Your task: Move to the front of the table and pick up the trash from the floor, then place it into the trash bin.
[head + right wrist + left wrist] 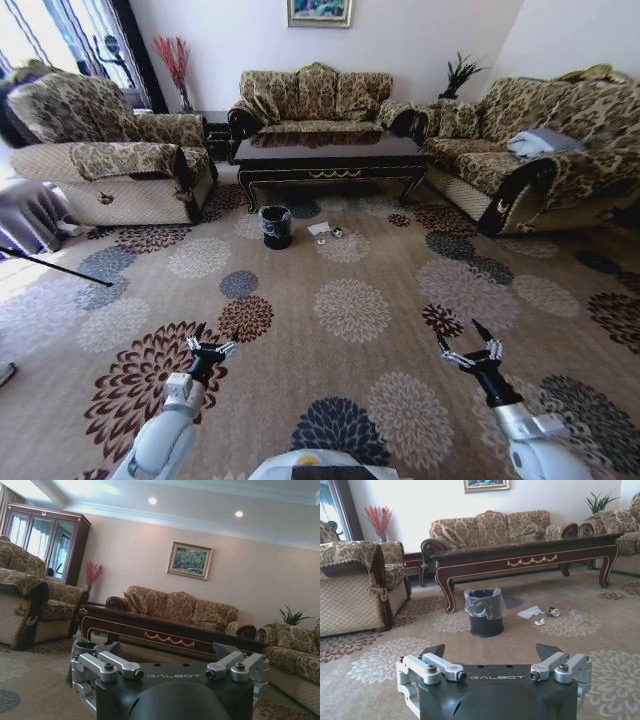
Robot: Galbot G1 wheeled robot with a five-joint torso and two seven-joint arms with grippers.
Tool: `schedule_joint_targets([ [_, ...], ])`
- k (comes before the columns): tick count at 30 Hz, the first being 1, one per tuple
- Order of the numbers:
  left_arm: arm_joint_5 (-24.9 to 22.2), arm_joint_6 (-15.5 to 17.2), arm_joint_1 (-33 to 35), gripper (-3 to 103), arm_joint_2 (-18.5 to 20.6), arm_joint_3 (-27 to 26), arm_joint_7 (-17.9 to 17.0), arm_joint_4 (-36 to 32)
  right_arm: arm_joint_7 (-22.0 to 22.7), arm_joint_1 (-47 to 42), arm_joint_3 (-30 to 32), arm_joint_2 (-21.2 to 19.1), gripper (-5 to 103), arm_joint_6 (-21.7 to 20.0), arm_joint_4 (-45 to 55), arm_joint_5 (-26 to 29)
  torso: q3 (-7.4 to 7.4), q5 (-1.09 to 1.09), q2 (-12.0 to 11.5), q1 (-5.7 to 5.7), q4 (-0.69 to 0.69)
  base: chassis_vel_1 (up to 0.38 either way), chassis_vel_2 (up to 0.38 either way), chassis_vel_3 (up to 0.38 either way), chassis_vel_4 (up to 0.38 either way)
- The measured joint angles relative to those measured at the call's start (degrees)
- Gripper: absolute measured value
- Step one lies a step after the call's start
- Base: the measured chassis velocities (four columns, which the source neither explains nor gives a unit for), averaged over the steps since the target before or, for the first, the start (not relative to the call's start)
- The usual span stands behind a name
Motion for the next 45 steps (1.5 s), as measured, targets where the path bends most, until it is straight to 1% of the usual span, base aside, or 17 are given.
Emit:
schedule_joint_targets([
  [2,0.0,-0.01,-0.03,100,-0.08,-0.02,0.0,0.09,0.0,-0.04,0.04,0.0,100,0.05,0.0,0.01,-0.15,0.0,-0.28,-0.11,0.0,0.0,0.0,0.0,0.0],
  [6,-0.02,-0.09,0.01,100,-0.17,-0.07,0.03,0.28,0.02,-0.05,0.11,0.31,100,0.13,0.0,0.03,-0.98,0.0,-1.49,-0.51,0.0,0.0,0.0,0.0,0.0],
  [14,-0.05,-0.24,0.15,100,-0.14,-0.17,0.06,0.17,-0.17,-0.14,-0.19,1.21,100,0.8,-0.46,-0.02,-2.12,0.0,-3.36,-1.22,0.0,0.0,0.0,0.0,0.0],
  [19,-0.08,-0.8,0.24,100,-0.13,-0.22,0.19,-0.03,-0.28,0.02,-0.27,1.16,100,0.85,-0.49,0.02,-2.89,0.0,-4.49,-1.58,0.0,0.0,0.0,0.0,0.0],
  [20,-0.08,-0.8,0.24,100,-0.13,-0.22,0.19,-0.03,-0.28,0.02,-0.27,1.16,100,0.85,-0.49,0.02,-2.89,0.0,-4.49,-1.58,0.0,0.0,0.0,0.0,0.0],
  [28,-0.09,-0.61,0.55,100,-0.05,-0.4,0.2,-0.87,-0.37,0.12,-0.34,1.01,100,0.97,-0.25,0.12,-4.35,0.0,-6.57,-2.22,0.0,0.0,0.0,0.0,0.0],
  [30,-0.09,-0.58,0.56,100,-0.05,-0.41,0.2,-0.92,-0.38,0.11,-0.34,1.02,100,0.98,-0.25,0.12,-4.43,0.0,-6.68,-2.24,0.0,0.0,0.0,0.0,0.0],
  [33,-0.09,-0.44,0.61,100,-0.04,-0.42,0.19,-1.13,-0.39,0.1,-0.36,1.18,100,1.11,-0.21,0.16,-4.96,0.0,-7.47,-2.5,0.0,0.0,0.0,0.0,0.0],
  [39,-0.09,-0.36,0.64,100,-0.04,-0.43,0.17,-1.22,-0.39,0.11,-0.36,1.21,100,1.17,-0.2,0.2,-5.34,0.0,-7.97,-2.63,0.0,0.0,0.0,0.0,0.0],
  [45,0.04,-0.31,0.75,100,-0.13,-0.48,0.15,-1.3,-0.46,0.05,-0.36,1.19,100,1.2,0.08,0.24,-6.93,0.0,-10.11,-3.18,0.0,0.0,0.0,0.0,0.0],
])
